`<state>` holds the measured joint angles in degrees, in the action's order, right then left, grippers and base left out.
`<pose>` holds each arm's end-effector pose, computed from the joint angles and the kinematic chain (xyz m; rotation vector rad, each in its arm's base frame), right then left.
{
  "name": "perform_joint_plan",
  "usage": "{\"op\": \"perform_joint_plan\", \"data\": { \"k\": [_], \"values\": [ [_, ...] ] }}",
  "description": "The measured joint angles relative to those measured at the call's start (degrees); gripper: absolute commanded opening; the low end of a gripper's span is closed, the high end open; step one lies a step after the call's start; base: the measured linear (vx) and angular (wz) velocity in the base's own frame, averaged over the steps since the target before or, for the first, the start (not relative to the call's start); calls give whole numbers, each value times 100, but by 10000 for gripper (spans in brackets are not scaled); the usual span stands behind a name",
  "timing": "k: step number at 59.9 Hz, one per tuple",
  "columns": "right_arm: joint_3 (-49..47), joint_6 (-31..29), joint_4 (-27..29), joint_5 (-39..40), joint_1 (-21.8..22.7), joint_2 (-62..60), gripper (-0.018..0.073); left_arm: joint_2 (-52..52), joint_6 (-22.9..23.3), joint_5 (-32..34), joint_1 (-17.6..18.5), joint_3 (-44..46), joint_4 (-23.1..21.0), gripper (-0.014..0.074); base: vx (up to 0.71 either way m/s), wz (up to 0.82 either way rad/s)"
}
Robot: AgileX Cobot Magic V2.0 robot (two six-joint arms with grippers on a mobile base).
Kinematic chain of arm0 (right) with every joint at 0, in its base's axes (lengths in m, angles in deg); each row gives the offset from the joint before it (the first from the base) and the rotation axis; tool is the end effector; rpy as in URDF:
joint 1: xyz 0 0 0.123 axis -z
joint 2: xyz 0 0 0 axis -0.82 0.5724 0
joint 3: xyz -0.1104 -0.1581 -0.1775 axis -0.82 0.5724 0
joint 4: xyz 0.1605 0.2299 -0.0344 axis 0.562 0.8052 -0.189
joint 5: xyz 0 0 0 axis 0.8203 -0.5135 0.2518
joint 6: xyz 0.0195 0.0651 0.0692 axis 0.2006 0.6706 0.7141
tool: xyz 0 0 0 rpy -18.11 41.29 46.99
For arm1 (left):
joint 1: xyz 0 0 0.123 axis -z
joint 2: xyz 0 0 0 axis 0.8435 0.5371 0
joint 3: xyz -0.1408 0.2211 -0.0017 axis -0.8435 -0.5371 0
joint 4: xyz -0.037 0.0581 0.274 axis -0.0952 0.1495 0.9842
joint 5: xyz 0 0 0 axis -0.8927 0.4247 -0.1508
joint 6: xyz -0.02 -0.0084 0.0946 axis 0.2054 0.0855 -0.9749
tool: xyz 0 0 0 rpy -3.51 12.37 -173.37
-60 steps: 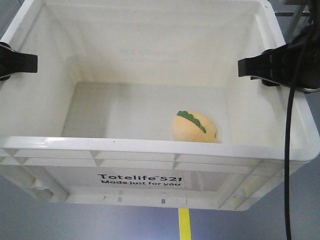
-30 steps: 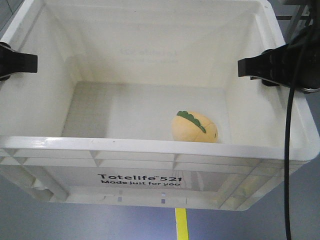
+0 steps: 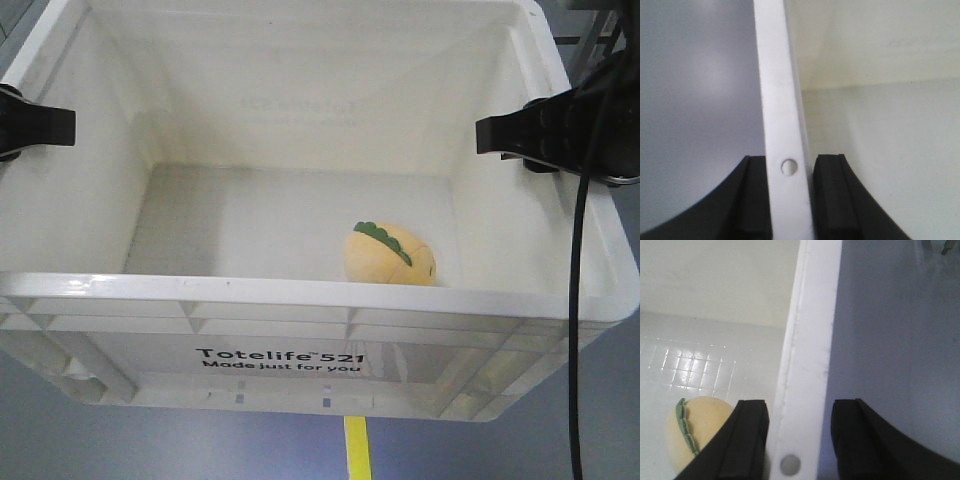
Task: Place moving items into box and shelve
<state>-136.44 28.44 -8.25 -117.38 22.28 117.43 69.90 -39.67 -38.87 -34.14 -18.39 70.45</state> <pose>0.2431 0.1181 0.3665 -0.1598 2.3453 0.0139 0.2378 -0.0849 0.3824 0.1506 2.2762 -0.1229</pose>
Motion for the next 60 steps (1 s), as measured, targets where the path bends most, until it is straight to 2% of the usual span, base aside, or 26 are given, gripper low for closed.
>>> {"op": "perform_joint_plan", "data": {
  "k": [60],
  "values": [
    [0, 0, 0, 0, 0, 0, 148, 0, 0, 0, 0, 0, 0, 140, 13, 1]
  ]
}}
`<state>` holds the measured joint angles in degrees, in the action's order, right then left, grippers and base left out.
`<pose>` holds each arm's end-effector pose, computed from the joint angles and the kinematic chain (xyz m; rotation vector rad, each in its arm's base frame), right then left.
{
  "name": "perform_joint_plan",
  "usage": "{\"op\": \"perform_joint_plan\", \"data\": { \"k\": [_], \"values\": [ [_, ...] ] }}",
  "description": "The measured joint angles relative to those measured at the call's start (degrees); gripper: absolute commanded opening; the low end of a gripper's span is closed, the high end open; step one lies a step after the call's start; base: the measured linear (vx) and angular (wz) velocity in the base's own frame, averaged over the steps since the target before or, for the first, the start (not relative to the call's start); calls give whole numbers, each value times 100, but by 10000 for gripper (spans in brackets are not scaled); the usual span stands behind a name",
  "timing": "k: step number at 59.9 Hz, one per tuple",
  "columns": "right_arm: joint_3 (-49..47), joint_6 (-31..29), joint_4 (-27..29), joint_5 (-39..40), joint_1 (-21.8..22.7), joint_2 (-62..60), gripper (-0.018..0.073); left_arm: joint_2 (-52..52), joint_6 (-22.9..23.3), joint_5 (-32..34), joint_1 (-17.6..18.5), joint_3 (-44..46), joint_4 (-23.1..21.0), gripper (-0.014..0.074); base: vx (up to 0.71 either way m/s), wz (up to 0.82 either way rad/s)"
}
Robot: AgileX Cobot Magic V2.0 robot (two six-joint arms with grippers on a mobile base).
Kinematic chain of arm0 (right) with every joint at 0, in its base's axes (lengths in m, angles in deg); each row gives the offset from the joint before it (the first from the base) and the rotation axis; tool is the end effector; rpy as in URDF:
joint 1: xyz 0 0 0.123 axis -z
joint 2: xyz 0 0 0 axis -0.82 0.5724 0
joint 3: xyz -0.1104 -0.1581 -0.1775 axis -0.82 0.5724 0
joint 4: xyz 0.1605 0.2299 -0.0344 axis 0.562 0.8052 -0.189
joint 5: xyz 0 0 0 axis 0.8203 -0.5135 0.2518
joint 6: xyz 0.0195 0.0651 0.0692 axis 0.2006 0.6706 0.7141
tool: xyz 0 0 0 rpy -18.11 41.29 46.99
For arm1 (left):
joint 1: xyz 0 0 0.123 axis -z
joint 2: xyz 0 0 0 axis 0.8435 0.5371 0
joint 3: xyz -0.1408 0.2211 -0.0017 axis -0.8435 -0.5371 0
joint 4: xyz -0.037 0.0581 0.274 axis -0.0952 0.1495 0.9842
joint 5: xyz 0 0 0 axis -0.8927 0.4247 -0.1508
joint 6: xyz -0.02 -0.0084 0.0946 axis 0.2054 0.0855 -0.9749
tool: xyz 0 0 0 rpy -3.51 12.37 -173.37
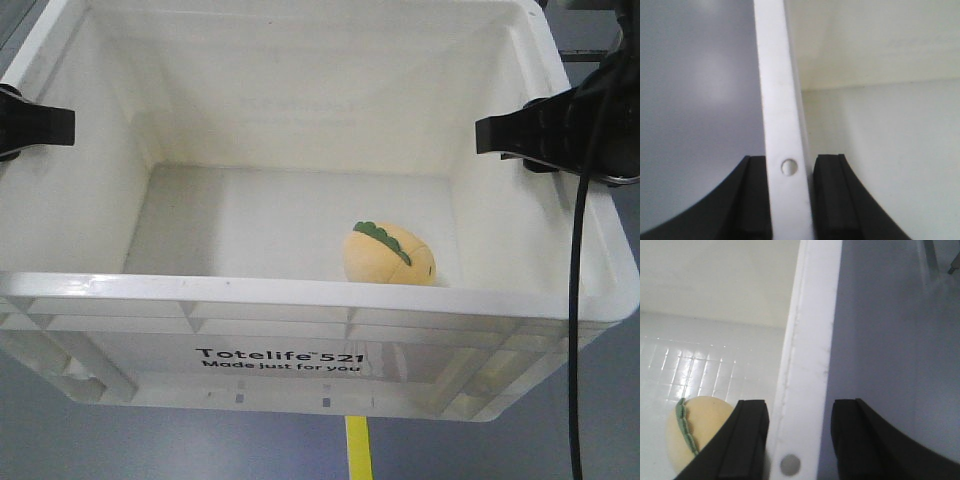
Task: Place moving items into box and shelve
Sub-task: 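Hold the tote rims with both grippers while driving toward the shelves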
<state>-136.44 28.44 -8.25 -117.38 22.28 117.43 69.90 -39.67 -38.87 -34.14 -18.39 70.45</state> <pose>0.2431 0.1181 0.3665 -0.1598 2.3453 0.0139 0.2378 -0.0849 0.3824 0.1506 2.2762 -0.1229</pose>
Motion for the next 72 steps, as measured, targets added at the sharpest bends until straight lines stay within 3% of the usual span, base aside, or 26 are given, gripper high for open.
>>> {"op": "perform_joint_plan", "data": {
  "k": [72],
  "values": [
    [0, 0, 0, 0, 0, 0, 148, 0, 0, 0, 0, 0, 0, 140, 7, 0]
  ]
}}
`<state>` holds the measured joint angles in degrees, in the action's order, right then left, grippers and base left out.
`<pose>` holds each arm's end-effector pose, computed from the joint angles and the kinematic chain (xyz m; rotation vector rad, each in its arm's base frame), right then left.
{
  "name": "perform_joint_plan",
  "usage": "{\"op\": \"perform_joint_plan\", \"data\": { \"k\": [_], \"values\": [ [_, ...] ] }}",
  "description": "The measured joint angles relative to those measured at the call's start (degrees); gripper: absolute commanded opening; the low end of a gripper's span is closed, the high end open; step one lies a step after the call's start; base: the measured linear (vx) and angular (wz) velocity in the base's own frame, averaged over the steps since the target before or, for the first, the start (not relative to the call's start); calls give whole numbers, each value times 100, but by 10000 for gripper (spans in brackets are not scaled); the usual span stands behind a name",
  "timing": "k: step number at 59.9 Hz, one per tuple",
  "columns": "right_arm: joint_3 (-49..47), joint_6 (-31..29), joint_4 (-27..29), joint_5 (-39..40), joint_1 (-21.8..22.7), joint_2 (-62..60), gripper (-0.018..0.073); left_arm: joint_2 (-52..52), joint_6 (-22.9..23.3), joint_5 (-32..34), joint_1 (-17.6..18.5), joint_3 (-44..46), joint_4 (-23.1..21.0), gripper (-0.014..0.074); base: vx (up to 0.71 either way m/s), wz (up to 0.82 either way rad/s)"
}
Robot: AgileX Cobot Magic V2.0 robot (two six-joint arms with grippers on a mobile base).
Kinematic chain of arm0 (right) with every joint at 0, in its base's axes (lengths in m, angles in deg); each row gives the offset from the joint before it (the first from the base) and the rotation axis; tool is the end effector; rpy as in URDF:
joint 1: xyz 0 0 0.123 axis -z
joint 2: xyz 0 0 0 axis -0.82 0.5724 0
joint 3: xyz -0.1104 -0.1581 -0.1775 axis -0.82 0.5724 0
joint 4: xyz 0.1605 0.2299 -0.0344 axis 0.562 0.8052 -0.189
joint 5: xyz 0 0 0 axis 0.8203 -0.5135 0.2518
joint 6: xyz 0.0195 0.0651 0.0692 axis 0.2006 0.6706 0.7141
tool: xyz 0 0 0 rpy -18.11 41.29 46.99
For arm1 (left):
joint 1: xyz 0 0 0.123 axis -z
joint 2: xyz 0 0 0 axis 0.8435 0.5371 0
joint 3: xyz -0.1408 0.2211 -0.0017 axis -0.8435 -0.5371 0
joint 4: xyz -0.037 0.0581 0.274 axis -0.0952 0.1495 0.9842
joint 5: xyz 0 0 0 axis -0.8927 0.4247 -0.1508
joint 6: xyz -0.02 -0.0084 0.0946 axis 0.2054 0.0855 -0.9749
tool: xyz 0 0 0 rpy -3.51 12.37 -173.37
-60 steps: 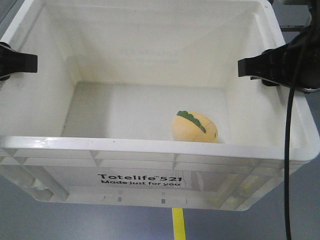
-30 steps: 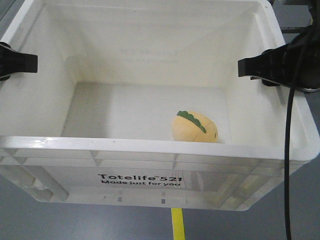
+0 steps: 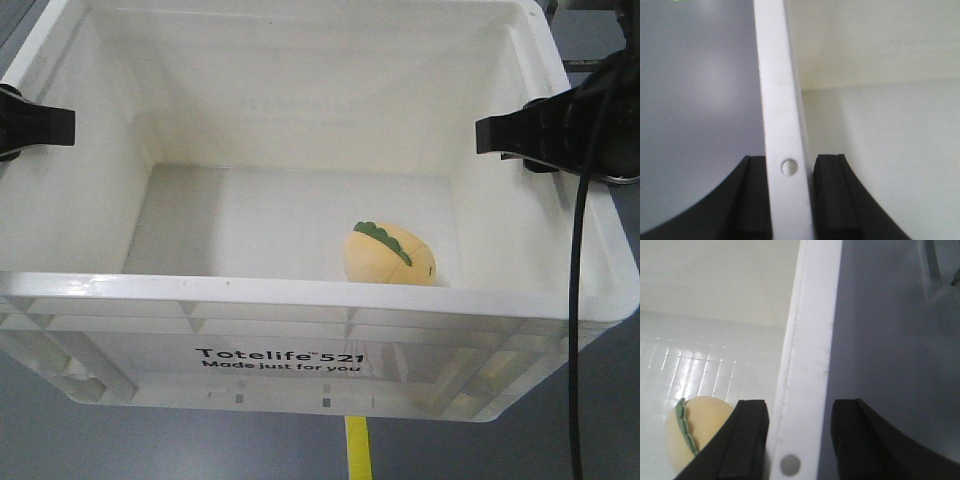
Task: Place moving items into box and shelve
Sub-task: 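Hold the tote rims with both grippers while driving toward the shelves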
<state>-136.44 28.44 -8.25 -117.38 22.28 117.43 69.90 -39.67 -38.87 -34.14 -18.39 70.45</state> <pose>0.2431 0.1181 0.3665 -0.1598 2.3453 0.0139 0.2378 -0.0849 0.3824 0.1506 2.2762 -0.1229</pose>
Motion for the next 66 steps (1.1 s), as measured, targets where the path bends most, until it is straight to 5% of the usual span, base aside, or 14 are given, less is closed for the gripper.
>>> {"op": "perform_joint_plan", "data": {
  "k": [66],
  "values": [
    [0, 0, 0, 0, 0, 0, 148, 0, 0, 0, 0, 0, 0, 140, 10, 2]
  ]
}}
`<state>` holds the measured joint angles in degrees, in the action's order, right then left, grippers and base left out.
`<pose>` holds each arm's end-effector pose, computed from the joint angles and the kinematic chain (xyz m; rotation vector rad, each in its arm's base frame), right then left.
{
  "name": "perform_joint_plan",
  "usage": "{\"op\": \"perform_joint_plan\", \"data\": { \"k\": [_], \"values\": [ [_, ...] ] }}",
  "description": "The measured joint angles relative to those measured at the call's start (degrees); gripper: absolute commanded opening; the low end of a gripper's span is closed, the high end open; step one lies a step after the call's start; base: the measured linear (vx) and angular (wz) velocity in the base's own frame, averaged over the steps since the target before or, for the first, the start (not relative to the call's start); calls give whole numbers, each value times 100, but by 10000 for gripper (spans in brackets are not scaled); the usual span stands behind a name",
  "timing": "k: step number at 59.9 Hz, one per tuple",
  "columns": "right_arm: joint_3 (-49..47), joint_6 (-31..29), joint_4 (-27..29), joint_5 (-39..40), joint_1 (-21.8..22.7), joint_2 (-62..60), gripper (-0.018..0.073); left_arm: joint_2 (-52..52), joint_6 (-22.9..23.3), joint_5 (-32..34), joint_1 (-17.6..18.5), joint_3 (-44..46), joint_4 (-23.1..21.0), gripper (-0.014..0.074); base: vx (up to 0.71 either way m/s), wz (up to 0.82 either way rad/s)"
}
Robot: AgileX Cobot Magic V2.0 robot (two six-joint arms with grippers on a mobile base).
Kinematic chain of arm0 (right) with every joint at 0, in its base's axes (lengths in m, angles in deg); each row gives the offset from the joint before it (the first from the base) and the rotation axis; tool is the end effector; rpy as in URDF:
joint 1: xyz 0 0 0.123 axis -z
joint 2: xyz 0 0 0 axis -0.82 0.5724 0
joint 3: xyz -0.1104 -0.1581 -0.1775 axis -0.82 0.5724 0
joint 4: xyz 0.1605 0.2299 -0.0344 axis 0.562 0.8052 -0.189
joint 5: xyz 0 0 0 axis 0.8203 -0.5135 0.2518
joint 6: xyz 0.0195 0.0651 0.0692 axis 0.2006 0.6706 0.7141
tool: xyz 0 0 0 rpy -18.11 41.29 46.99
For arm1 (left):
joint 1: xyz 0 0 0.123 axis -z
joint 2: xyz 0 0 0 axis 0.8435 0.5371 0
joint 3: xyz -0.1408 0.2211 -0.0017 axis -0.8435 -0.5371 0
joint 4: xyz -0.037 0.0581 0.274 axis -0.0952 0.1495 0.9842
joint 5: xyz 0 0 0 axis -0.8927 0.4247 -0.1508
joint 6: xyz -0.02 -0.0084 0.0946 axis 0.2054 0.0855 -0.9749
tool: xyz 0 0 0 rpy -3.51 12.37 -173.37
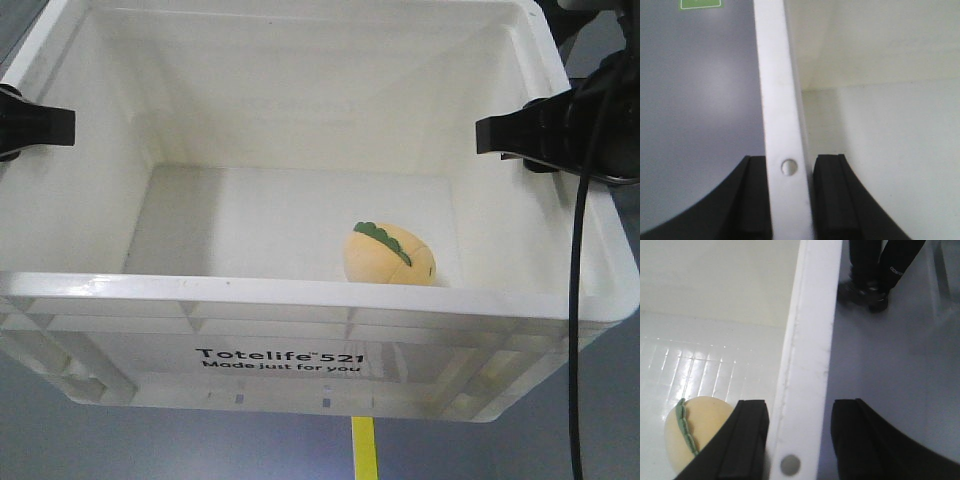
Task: Place moving items into box and shelve
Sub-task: 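Hold the tote rims with both grippers while driving toward the shelves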
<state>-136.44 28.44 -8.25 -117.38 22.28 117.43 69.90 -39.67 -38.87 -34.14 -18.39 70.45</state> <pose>0.2431 0.1181 0.3665 -0.1598 2.3453 0.0139 0.2378 -0.0849 0.3824 0.1506 2.2762 -0.1229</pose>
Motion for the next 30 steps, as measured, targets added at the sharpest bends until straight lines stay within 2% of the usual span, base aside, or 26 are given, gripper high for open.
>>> {"op": "perform_joint_plan", "data": {
  "k": [30],
  "values": [
    [0, 0, 0, 0, 0, 0, 148, 0, 0, 0, 0, 0, 0, 140, 18, -2]
  ]
}}
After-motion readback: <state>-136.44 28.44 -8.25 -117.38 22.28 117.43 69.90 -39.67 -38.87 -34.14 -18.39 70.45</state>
